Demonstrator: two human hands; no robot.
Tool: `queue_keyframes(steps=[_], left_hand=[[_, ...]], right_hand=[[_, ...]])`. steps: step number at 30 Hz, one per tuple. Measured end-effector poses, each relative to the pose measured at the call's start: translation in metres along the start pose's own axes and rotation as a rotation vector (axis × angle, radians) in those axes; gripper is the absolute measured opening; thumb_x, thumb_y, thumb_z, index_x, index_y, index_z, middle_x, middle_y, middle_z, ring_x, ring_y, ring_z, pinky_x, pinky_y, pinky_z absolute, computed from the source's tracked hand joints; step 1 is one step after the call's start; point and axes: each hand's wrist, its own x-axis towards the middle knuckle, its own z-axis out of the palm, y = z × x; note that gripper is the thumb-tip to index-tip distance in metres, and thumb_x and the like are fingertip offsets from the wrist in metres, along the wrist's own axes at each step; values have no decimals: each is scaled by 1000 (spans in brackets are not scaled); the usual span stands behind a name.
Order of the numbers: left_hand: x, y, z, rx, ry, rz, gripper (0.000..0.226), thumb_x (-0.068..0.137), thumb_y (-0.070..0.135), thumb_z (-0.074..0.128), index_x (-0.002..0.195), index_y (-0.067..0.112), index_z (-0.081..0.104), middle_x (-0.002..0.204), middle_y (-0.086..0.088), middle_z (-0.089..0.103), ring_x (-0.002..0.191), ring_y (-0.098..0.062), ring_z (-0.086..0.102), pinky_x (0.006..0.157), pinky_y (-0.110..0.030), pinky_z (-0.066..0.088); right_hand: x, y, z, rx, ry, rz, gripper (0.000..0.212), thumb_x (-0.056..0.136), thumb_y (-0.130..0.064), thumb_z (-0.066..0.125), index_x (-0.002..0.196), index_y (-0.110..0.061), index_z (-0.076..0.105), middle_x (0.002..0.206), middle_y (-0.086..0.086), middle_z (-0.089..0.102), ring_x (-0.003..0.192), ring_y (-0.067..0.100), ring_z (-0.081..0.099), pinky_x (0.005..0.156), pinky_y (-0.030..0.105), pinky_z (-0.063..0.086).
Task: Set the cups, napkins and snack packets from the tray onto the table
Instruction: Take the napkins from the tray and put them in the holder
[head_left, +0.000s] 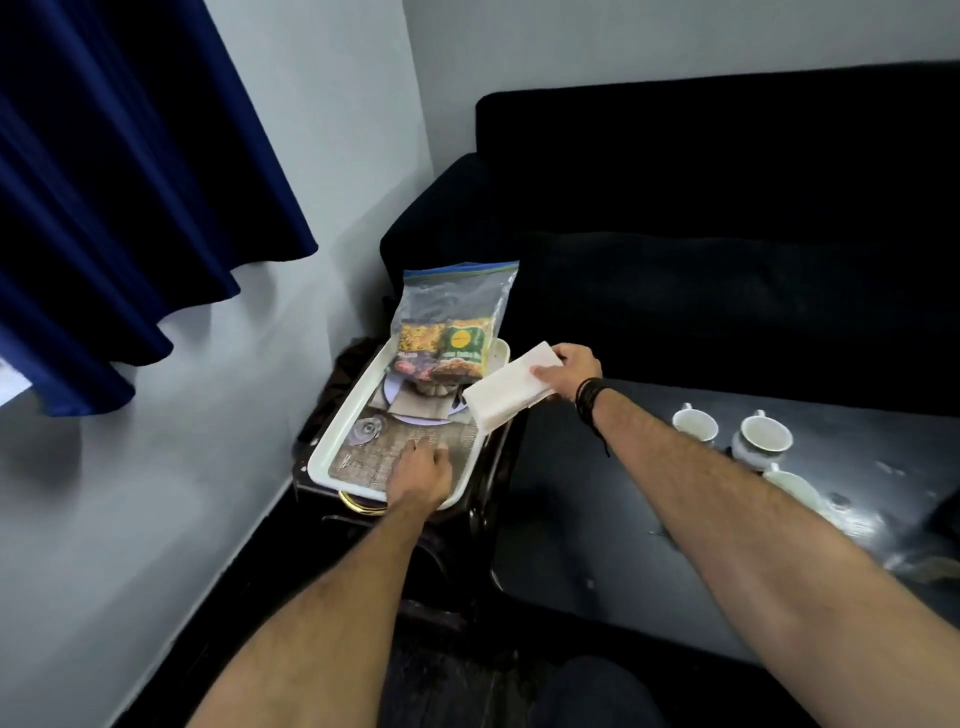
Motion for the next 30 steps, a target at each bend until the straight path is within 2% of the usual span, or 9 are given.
queue_keyframes(steps=[3,6,9,13,16,19,22,26,30], left_hand=[[-13,45,-6,-231,81,51,52,100,44,43,126,2,59,128,-22,61,121,-37,55,101,-43,44],[-29,95,-3,-454,56,147,49,98,47,50,114,3,66,114,-17,68,112,-33,62,93,-39,49],[-45,144,3,-647,-111,89,60,96,57,47,126,7,60,123,-12,65,113,-29,62,98,-40,50],[-67,201,14,-964,-350,5,52,98,55,46,116,8,59,102,-15,69,72,-22,70,58,-29,53],[-86,235,27,-1002,-405,63,31,102,31,49,113,4,59,91,-15,70,51,-12,70,42,-19,49],[-105,267,45,-1000,-431,106,19,103,14,48,110,1,59,95,-21,69,46,-9,68,41,-18,50],[-122,295,59,-987,-445,114,18,101,13,51,107,0,62,95,-23,70,53,-17,70,44,-21,54],[-145,328,78,-976,-531,118,16,100,18,55,101,3,62,80,-15,71,50,-17,70,44,-23,54],[-162,362,101,-940,-577,167,22,98,19,59,109,1,66,88,-12,68,62,-20,67,46,-23,55]], right_hand=[[-6,8,-45,213,46,109,28,86,-9,70,113,-5,66,117,17,68,90,26,68,51,28,59],[-15,20,-87,349,69,157,26,88,-6,66,113,-3,61,121,20,65,99,31,67,71,43,61],[-27,34,-128,392,95,152,32,87,-3,67,118,0,59,120,21,65,93,27,63,67,34,54],[-44,57,-178,417,86,142,37,86,5,65,122,3,58,116,20,65,97,27,61,90,42,53],[-63,75,-217,419,52,124,33,88,5,64,120,4,60,108,16,65,97,27,61,78,36,53],[-83,97,-258,462,19,150,32,85,3,68,117,3,63,111,16,67,89,24,66,74,32,57],[-102,119,-295,470,0,182,36,83,2,71,118,-1,64,103,8,69,79,15,66,57,23,55],[-127,150,-336,472,45,195,43,82,6,69,124,1,61,106,11,66,79,17,65,56,23,57],[-149,175,-372,462,96,205,43,83,7,68,125,3,60,104,13,65,77,18,63,58,26,56]])
